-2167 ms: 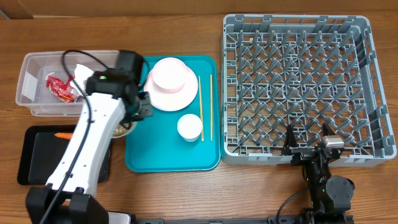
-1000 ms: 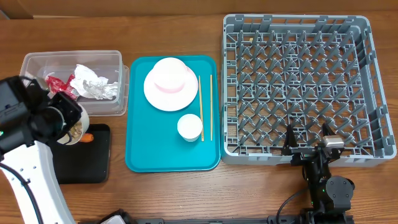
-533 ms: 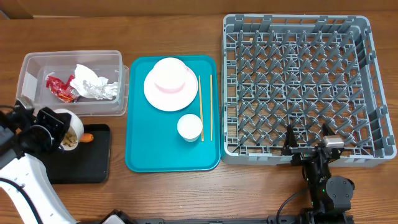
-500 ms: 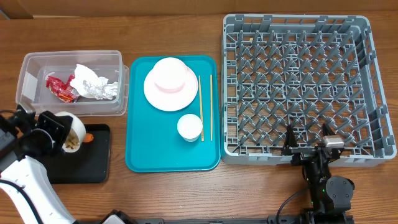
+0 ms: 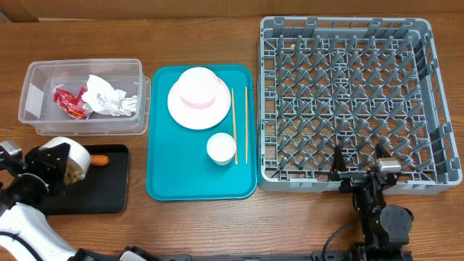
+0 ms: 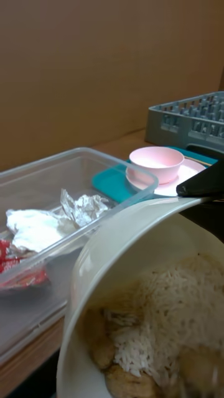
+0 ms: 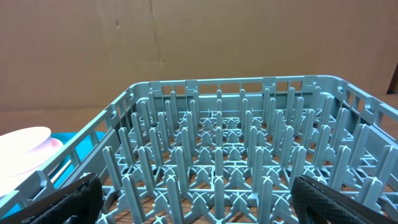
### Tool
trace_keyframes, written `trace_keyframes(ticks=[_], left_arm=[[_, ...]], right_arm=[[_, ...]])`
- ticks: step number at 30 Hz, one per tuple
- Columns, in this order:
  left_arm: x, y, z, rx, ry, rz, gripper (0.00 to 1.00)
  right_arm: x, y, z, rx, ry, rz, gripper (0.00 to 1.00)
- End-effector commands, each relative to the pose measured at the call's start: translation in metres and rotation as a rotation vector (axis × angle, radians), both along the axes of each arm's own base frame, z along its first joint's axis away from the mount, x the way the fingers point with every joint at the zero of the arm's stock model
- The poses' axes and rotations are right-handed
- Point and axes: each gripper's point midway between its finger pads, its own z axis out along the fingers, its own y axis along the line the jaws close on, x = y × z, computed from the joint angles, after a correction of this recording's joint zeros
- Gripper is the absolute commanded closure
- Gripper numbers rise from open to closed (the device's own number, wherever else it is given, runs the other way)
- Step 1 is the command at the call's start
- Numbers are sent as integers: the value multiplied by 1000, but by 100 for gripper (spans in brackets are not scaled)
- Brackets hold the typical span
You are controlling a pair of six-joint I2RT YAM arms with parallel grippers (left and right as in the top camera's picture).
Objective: Sort waste into correct bins and load items into the dishwasher
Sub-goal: 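Tilt the bowl with the left gripper to pour food onto the black tray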
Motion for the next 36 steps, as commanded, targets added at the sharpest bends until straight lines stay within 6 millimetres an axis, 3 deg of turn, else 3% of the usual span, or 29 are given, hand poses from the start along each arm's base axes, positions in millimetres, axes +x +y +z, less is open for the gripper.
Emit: trace_keyframes(ticks=[1, 13, 19, 24, 29, 36], left_arm=[[2, -8, 13, 17, -75, -51, 96], [6, 1, 10, 41, -79, -46, 96], [3, 9, -17, 25, 8, -26, 96], [2, 7, -28, -24, 37, -29, 96], [6, 7, -21, -13, -5, -45, 96], [5, -10, 20, -40, -269, -184, 96]], right_arm=[[1, 0, -3, -4, 3, -1, 0], [1, 0, -3, -4, 3, -1, 0], [1, 0, -3, -4, 3, -1, 0], [1, 0, -3, -4, 3, -1, 0], [1, 0, -3, -4, 3, -1, 0], [1, 0, -3, -4, 3, -1, 0]])
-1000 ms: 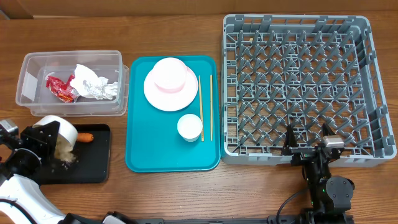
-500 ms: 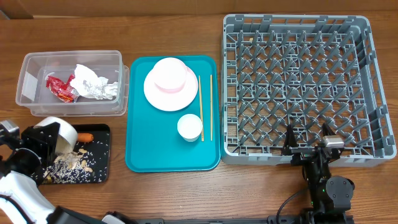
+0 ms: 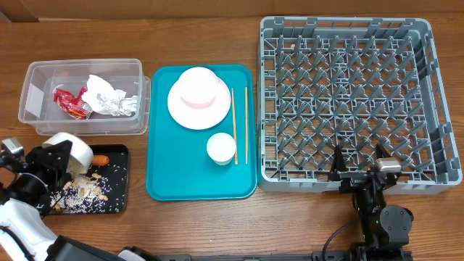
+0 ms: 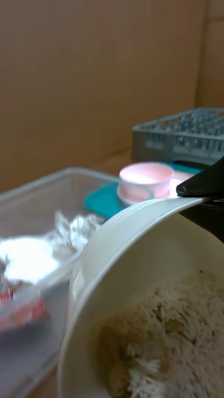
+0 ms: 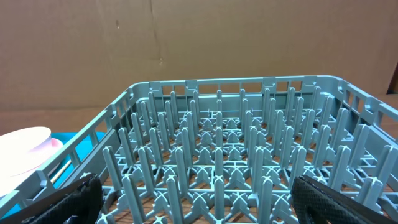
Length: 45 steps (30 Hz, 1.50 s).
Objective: Sort waste into correct bins and load items into the dishwasher
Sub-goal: 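Tilt the bowl with the left gripper to pour food onto the black tray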
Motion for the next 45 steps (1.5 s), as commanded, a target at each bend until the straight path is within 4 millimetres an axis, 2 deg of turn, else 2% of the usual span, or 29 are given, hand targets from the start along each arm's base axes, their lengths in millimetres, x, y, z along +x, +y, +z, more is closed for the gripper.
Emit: trace_keyframes(ticks=[1, 5, 9, 14, 20, 28, 30, 42, 45], left_arm=[[-3, -9, 26, -10, -179, -84, 96], [-8, -11, 24, -5, -191, -88, 96], [-12, -28, 29, -52, -289, -142, 96], [-12, -27, 25, -12, -288, -147, 96], [-14, -34, 39, -67, -362, -173, 95], [-16, -39, 41, -87, -374, -179, 96], [-17, -42, 47, -102, -409, -190, 96], [-18, -42, 49, -96, -424, -193, 96], [-21, -35, 49, -98, -422, -165, 96]], right_arm=[[1, 0, -3, -4, 3, -1, 0], [1, 0, -3, -4, 3, -1, 0], [1, 0, -3, -4, 3, -1, 0], [1, 0, -3, -4, 3, -1, 0], [1, 0, -3, -4, 3, -1, 0], [1, 0, -3, -4, 3, -1, 0], [1, 0, -3, -4, 3, -1, 0], [1, 0, -3, -4, 3, -1, 0], [1, 0, -3, -4, 3, -1, 0]])
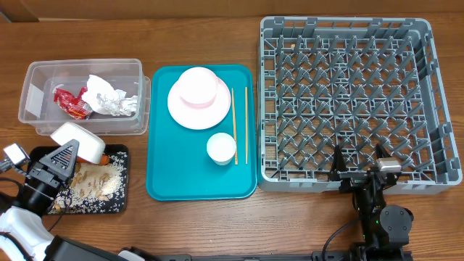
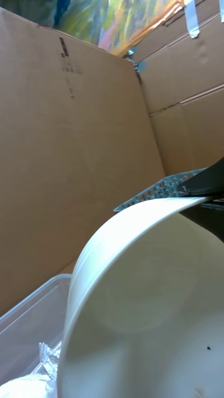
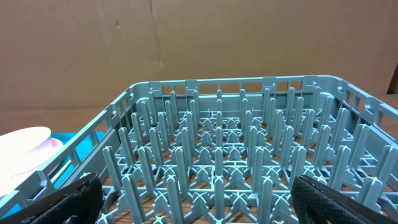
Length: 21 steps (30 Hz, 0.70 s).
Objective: Sort waste into correct bins and load items into the dishwasher
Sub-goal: 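Tilt the bowl with the left gripper to pour food onto the black tray, then carry the empty bowl right and set it on the teal tray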
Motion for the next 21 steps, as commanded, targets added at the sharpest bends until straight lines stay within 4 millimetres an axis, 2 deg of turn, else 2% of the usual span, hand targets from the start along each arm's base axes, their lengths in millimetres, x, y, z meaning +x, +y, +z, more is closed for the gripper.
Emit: trace_keyframes(ticks=[1, 5, 9, 17, 21], left_arm=[[-8, 8, 4, -34, -26, 35, 96], [-20, 17, 3, -116, 9, 106, 96], [-26, 28, -5, -45, 26, 155, 96], [-26, 27, -5, -42, 28, 154, 96], [-23, 25, -14, -11, 77, 143, 96]], right_arm=[[1, 0, -3, -5, 4, -1, 0], [1, 0, -3, -5, 4, -1, 0], [1, 0, -3, -5, 4, -1, 0], [1, 0, -3, -5, 4, -1, 0], [1, 0, -3, -5, 4, -1, 0]])
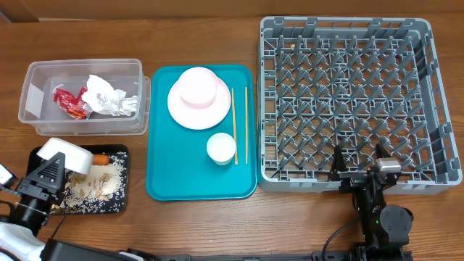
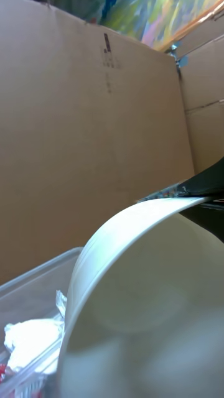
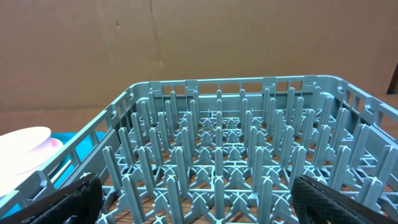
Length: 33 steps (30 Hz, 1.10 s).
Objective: Sort waste into correct bins and load items into the dishwasher
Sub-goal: 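Carry the empty bowl right and set it on the teal tray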
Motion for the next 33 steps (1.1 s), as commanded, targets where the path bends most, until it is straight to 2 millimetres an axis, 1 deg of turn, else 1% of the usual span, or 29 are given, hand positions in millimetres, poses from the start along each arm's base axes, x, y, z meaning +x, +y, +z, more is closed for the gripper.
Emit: trace_keyframes(ticks=[1, 3, 8, 13, 15, 18, 22, 24, 26, 27, 31, 33], left_arm=[[5, -4, -9, 65, 36, -24, 96], [10, -9, -11, 82, 64, -51, 96], [34, -30, -18, 142, 202, -161, 96], [61, -69, -20, 290, 353, -311, 96], [68, -82, -23, 333, 403, -347, 96], [77, -107, -33, 397, 477, -406, 96], [79, -138, -57, 539, 623, -463, 96], [78, -153, -66, 611, 668, -494, 96], [77, -170, -72, 680, 702, -521, 96], [78, -186, -75, 746, 717, -537, 96], [79, -212, -79, 858, 728, -541, 96], [78, -221, -83, 919, 740, -538, 93]], right_arm=[[1, 0, -3, -4, 3, -1, 0], [1, 0, -3, -4, 3, -1, 0], [1, 0, -3, -4, 3, -1, 0], [1, 0, -3, -4, 3, -2, 0], [1, 0, -3, -4, 3, -1, 0], [1, 0, -3, -4, 3, -1, 0], [1, 0, -3, -4, 3, -1, 0], [1, 0, -3, -4, 3, -1, 0], [1, 0, -3, -4, 3, -1, 0], [1, 0, -3, -4, 3, -1, 0], [1, 0, -3, -4, 3, -1, 0], [1, 0, -3, -4, 3, -1, 0]])
